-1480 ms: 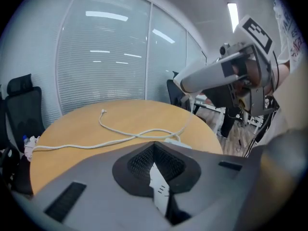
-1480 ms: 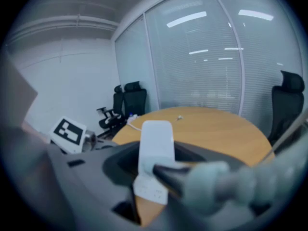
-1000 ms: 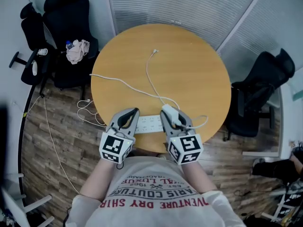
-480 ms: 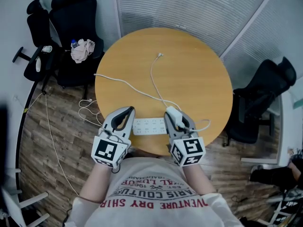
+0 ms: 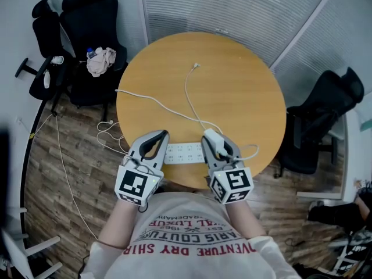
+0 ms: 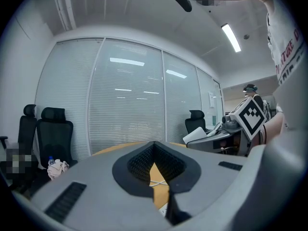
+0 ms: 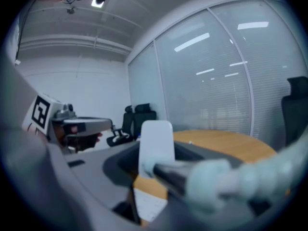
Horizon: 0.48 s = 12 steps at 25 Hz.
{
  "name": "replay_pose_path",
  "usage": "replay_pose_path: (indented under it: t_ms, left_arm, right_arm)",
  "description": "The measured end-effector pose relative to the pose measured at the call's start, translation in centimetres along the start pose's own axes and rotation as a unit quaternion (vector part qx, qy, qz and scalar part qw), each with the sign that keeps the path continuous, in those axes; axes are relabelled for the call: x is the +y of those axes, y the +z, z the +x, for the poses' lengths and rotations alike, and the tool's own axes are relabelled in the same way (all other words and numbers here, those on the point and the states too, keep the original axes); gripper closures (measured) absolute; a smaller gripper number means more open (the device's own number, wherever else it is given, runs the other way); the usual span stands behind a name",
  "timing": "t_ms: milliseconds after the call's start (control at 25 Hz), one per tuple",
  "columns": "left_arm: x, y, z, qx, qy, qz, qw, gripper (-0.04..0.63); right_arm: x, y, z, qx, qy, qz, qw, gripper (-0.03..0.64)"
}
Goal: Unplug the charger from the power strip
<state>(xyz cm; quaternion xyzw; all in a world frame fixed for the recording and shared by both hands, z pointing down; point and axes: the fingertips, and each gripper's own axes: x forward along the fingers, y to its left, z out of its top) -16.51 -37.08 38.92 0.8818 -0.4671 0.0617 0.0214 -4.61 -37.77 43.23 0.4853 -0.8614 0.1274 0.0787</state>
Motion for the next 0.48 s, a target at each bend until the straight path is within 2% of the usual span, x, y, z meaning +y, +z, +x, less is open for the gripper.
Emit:
replay_pose_path:
  t_ms: [320, 480]
  left_arm:
    - [-0.55, 0.05, -0.03, 0.000, -0.003, -0.001, 1.0000, 0.563]
    - [-0.09, -0.14, 0.03, -0.001, -0.002, -0.026, 0.9996, 0.563]
  right_arm:
    - [0.08, -0.58, -0.19, 0.007, 0.000, 0.002, 1.000, 0.462]
    - [0.06, -0.39, -0.11, 0.008, 0.002, 0.001, 1.000, 0.462]
